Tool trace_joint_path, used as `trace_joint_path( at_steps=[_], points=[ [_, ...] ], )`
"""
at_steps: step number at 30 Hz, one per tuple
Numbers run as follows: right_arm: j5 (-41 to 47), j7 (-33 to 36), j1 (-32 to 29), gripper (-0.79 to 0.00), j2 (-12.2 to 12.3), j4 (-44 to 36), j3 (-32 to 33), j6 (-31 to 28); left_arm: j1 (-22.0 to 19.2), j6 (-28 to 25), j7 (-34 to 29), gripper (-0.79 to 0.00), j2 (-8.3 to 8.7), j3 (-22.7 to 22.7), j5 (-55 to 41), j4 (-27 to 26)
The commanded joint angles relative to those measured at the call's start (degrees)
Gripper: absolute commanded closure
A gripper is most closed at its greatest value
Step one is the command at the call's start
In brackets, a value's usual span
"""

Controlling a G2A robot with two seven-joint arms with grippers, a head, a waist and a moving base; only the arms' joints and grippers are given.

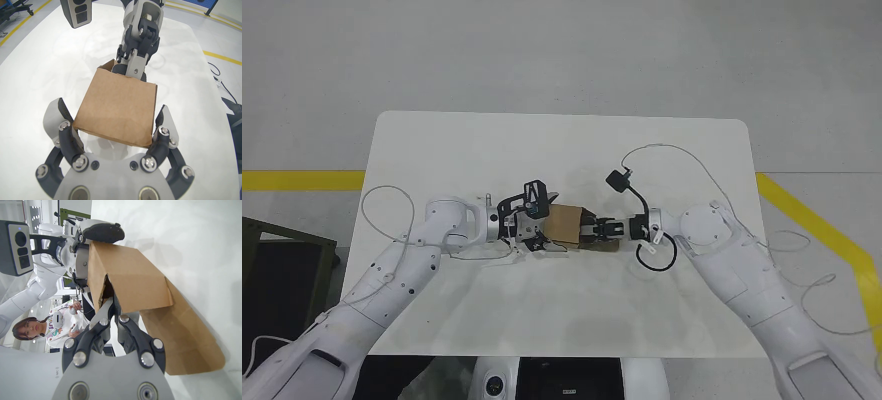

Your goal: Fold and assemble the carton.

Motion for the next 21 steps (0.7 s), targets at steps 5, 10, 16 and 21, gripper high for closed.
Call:
trace_joint_path(
  at_steps=[5, 10, 16, 21],
  points=[
    [-1.5, 0.4, -3.2, 0.000, 2.0, -2.5, 5.4, 1.7, 0.2, -0.7, -0.1, -0.785, -0.22, -0.4, -0.4, 0.1],
    [-3.0, 0.6, -3.2, 0.000, 2.5, -2.8, 7.0, 2.4, 0.4, -0.9, -0.5, -0.785, -0.40, -0.8, -0.5, 0.1],
    [-2.5, 0.9, -1.2, 0.000, 1.9, 0.4, 5.7, 1.4, 0.5, -1.3, -0.7, -0.785, -0.59, -1.1, -0.3, 0.2],
    [-1.5, 1.4, 1.2, 0.000, 0.9, 3.7, 3.2, -0.6, 0.6, -1.5, -0.9, -0.785, -0.75, -1.4, 0.0, 0.3]
  ],
)
